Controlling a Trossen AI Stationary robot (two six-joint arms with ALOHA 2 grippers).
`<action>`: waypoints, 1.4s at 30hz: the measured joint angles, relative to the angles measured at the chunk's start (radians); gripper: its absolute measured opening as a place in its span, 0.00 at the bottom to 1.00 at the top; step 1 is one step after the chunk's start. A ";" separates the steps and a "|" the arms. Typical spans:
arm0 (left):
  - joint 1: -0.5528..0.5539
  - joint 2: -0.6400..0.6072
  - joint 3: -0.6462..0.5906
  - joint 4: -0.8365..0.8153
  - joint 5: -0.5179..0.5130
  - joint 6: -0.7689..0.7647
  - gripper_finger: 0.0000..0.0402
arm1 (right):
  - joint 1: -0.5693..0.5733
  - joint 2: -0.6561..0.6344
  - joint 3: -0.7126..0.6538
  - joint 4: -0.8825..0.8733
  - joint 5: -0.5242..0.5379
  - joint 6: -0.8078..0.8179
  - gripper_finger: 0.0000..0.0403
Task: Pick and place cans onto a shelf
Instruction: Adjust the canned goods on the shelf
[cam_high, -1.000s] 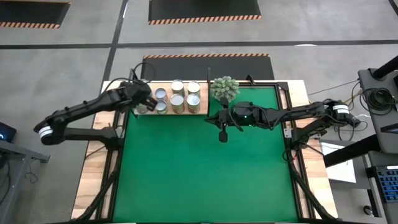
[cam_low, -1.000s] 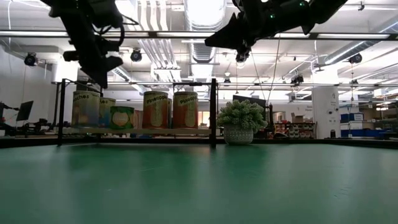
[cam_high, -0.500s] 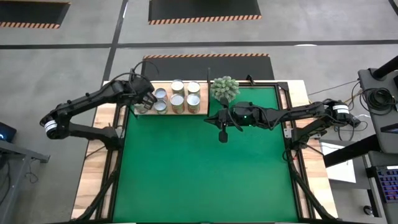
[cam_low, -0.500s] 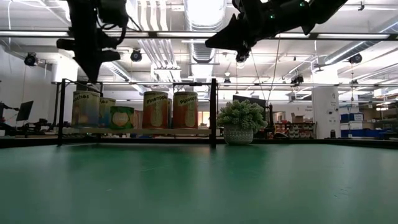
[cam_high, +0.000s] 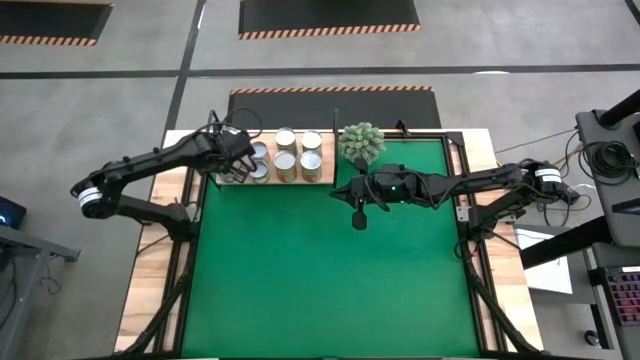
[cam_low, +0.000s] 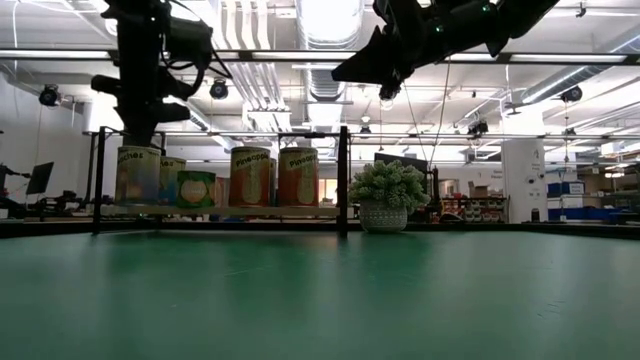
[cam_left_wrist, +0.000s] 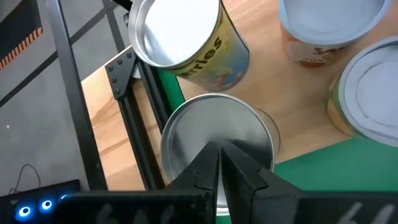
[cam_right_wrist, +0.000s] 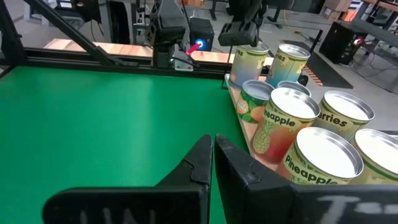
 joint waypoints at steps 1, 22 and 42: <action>0.000 0.002 0.000 0.003 0.000 0.002 0.00 | 0.000 0.000 0.000 0.000 0.000 0.000 0.02; 0.000 0.013 -0.001 0.019 0.033 0.004 0.00 | 0.000 0.000 0.000 0.001 0.000 0.000 0.02; 0.000 0.011 -0.001 0.030 0.053 0.016 0.00 | 0.000 0.000 0.000 0.001 0.000 0.000 0.02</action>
